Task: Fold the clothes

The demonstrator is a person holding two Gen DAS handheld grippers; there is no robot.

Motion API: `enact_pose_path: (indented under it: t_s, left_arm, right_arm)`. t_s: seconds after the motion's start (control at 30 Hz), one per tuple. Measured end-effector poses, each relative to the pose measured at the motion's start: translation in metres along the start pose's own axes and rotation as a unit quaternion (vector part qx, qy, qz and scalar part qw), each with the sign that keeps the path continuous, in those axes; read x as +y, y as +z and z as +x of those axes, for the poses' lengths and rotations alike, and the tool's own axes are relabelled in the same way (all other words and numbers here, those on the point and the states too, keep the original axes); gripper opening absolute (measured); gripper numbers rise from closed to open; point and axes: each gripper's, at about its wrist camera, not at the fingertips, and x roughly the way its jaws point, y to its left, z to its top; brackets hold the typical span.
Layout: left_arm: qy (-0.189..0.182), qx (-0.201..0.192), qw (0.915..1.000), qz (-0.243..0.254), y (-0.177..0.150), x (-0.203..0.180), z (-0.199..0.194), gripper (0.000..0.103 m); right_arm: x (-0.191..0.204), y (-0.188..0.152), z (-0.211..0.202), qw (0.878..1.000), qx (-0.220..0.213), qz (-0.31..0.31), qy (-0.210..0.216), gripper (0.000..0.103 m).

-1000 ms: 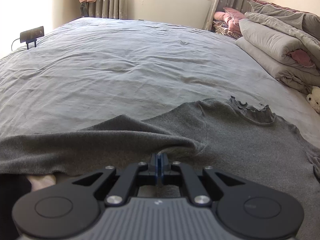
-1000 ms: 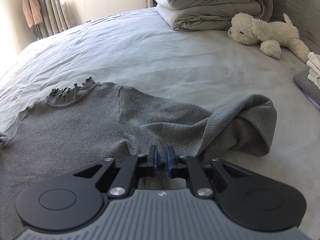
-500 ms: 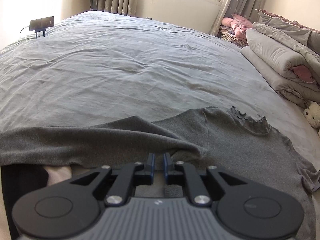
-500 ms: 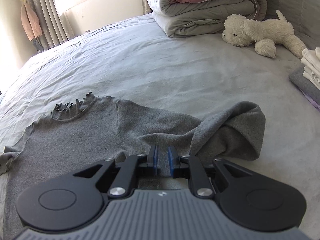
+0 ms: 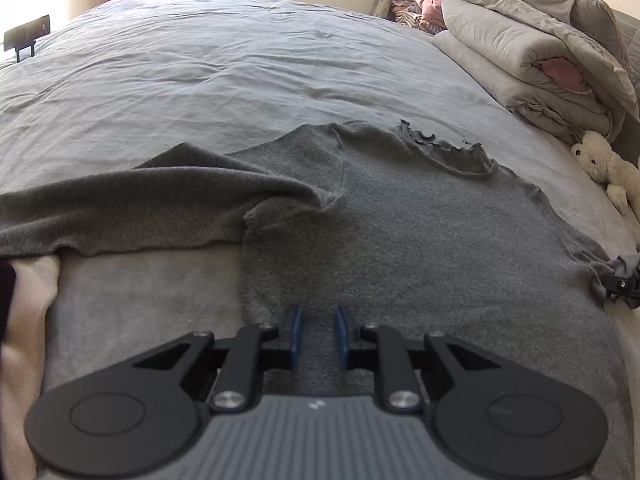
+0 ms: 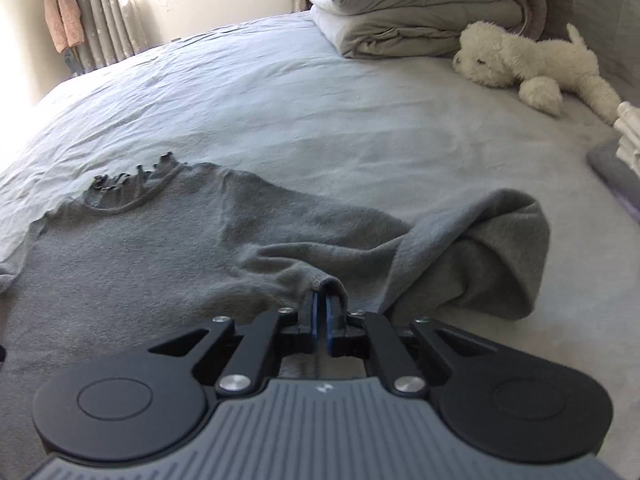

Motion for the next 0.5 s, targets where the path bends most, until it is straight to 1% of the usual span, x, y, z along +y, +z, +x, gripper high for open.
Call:
enact_pose_path:
  t_s: [0.03,0.1,0.13,0.17,0.2,0.23,0.27,0.3,0.33,0.37,0.4,0.5]
  left_arm:
    - [0.001,0.001,1.0000,-0.001,0.000,0.001,0.000,0.019]
    - [0.003,0.002,1.0000,-0.004,0.001,0.002,-0.002,0.019]
    - [0.006,0.002,1.0000,-0.005,0.002,0.002,-0.003,0.019]
    - [0.011,0.001,0.9999,-0.004,0.002,0.003,-0.004,0.019]
    - [0.015,0.001,0.9999,-0.004,0.003,0.004,-0.004,0.019]
    - [0.021,0.000,0.9998,-0.005,0.004,0.005,-0.005,0.019]
    - [0.024,0.000,0.9997,-0.008,0.005,0.006,-0.005,0.019]
    - [0.024,0.001,0.9996,-0.013,0.005,0.008,-0.006,0.019]
    - [0.024,0.001,0.9996,-0.016,0.006,0.009,-0.007,0.020]
    - [0.023,0.002,0.9996,-0.018,0.006,0.009,-0.008,0.022]
    - [0.023,0.002,0.9996,-0.017,0.005,0.009,-0.008,0.022]
    - [0.025,0.002,0.9996,-0.012,0.004,0.006,-0.010,0.026]
  right_arm:
    - [-0.006,0.001,0.003,1.000,0.003,0.001,-0.012,0.003]
    - [-0.025,0.003,0.007,0.999,0.020,0.032,0.001,0.003]
    - [-0.035,0.007,0.004,0.998,0.019,0.056,0.012,0.005]
    - [-0.049,0.012,-0.003,0.996,0.011,0.088,0.020,0.007]
    - [-0.063,0.016,-0.012,0.993,-0.003,0.115,0.021,0.014]
    - [-0.075,0.020,-0.019,0.990,-0.017,0.135,0.018,0.016]
    - [-0.087,0.024,-0.026,0.988,-0.030,0.153,0.010,0.017]
    - [-0.097,0.026,-0.030,0.986,-0.040,0.161,-0.013,0.025]
    - [-0.105,0.026,-0.033,0.985,-0.043,0.163,-0.042,0.039]
    - [-0.113,0.026,-0.033,0.983,-0.043,0.165,-0.063,0.042]
    - [-0.122,0.024,-0.033,0.981,-0.040,0.173,-0.074,0.043]
    - [-0.150,0.016,-0.027,0.972,-0.013,0.233,-0.040,0.043]
